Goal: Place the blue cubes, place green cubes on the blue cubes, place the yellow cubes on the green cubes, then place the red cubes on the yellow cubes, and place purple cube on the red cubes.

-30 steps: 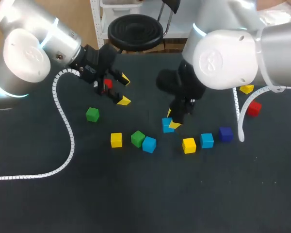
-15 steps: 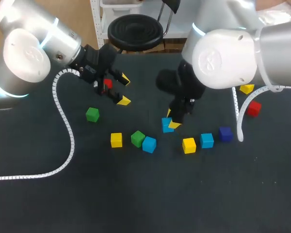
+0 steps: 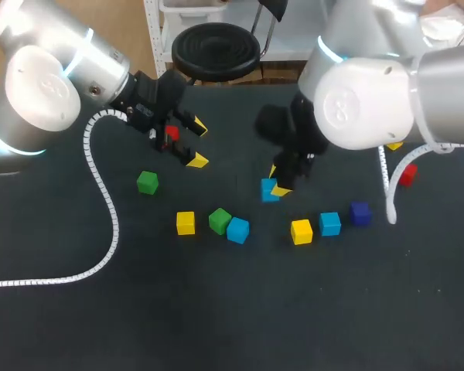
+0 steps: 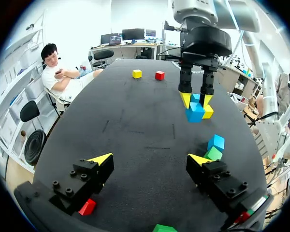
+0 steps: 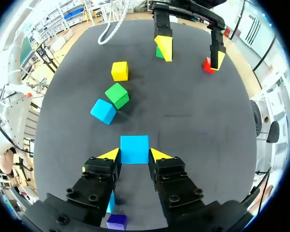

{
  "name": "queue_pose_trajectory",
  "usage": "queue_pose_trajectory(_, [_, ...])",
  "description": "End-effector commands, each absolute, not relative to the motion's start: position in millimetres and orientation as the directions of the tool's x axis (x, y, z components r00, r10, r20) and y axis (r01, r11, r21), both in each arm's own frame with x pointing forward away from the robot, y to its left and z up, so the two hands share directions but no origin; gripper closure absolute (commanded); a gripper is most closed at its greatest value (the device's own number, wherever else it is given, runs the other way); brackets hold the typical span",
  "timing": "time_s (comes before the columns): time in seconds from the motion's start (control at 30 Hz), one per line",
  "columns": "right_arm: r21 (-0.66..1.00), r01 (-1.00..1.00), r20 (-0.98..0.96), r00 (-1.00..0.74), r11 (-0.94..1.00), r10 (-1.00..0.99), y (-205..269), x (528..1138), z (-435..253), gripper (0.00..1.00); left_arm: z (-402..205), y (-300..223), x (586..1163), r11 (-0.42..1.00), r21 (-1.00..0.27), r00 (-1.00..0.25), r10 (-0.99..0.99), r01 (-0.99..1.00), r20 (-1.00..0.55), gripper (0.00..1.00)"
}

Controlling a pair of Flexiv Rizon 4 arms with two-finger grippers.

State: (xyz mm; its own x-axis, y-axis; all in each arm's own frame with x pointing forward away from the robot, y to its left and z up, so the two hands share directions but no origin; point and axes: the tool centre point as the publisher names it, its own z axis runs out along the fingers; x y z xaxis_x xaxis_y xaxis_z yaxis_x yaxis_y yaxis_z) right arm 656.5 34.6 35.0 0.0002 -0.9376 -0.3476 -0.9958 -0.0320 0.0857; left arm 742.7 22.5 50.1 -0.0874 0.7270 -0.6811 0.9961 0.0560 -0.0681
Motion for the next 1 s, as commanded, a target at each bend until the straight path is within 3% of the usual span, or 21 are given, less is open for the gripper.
queue_pose_trajectory(0.03, [0.124,-0.992,-0.322,-0.014,-0.027,-0.947,43.1,667.1,31.2,1.0,49.8,22.8,744.1,0.053,-0.069,-0.086,0.727,0.996,-0.681,0.0])
queue_pose_trajectory(1.0, [0.102,-0.99,-0.334,-0.124,0.095,-0.934,38.8,685.8,7.8,1.0,49.8,22.8,744.1,0.053,-0.069,-0.086,0.727,0.996,-0.681,0.0])
